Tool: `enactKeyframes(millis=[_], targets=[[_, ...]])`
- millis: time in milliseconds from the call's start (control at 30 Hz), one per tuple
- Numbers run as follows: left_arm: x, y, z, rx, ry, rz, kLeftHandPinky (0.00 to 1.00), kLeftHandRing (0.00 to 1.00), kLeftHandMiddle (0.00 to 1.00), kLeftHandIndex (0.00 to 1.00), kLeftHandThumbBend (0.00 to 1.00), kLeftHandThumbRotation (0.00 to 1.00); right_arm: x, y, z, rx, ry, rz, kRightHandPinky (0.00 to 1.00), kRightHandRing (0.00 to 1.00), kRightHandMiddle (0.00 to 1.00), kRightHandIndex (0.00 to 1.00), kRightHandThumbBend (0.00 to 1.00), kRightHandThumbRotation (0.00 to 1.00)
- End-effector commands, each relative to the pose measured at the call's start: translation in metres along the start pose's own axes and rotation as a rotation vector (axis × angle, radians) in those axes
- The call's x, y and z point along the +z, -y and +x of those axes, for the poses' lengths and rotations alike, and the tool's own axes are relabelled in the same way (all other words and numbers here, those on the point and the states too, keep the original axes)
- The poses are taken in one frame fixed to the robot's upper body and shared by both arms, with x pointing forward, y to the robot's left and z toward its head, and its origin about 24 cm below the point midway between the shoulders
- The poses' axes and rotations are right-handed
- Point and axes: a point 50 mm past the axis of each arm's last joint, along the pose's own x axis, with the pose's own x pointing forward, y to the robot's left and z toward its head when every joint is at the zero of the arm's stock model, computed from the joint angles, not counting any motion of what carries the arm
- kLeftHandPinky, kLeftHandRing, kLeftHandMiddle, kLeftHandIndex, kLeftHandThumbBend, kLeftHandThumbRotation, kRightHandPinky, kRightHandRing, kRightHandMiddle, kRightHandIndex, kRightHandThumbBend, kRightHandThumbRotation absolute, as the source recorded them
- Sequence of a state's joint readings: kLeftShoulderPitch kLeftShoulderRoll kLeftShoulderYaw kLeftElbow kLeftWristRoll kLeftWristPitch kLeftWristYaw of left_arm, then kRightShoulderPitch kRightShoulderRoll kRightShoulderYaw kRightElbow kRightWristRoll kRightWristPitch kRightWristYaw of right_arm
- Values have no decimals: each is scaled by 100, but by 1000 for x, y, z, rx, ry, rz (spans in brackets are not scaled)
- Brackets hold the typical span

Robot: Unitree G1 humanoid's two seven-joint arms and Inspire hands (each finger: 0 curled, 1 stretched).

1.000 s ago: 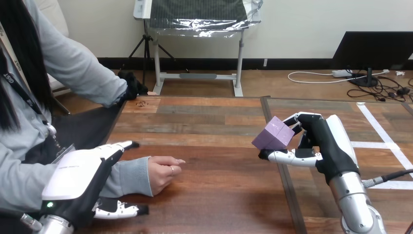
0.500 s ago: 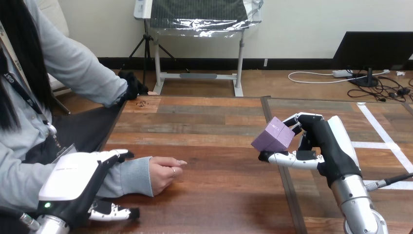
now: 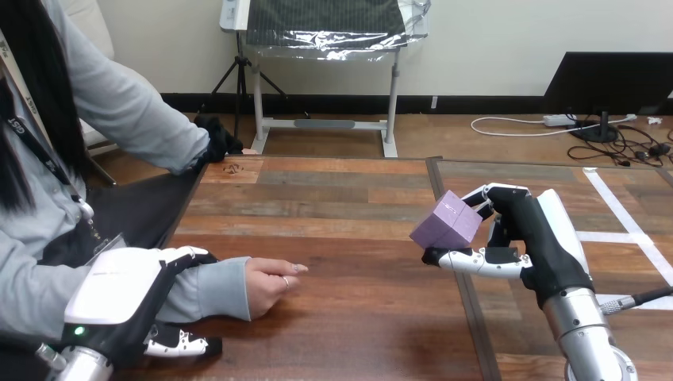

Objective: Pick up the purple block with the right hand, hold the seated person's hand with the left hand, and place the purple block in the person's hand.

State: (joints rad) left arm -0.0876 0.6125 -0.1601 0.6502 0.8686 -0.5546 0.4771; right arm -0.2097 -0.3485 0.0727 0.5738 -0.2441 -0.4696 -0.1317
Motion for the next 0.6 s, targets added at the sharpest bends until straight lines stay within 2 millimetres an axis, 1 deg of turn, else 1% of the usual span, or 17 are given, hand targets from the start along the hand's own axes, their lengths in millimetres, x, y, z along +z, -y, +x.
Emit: enactKeyframes(millis=[0, 300, 567], targets=[[-4, -15, 18, 43, 34, 45, 67, 67, 67, 70, 100, 28, 22, 12, 12, -57, 90, 17, 4, 8, 14, 17, 32, 0], [-8, -12, 20, 21, 24, 43, 67, 64, 65, 68, 100, 31, 22, 11, 9, -52, 87, 27, 4, 8, 14, 17, 32, 0], [-8, -7, 21, 23, 10, 4, 66, 62, 63, 65, 100, 30, 21, 10, 8, -52, 79, 25, 4, 9, 14, 17, 32, 0]])
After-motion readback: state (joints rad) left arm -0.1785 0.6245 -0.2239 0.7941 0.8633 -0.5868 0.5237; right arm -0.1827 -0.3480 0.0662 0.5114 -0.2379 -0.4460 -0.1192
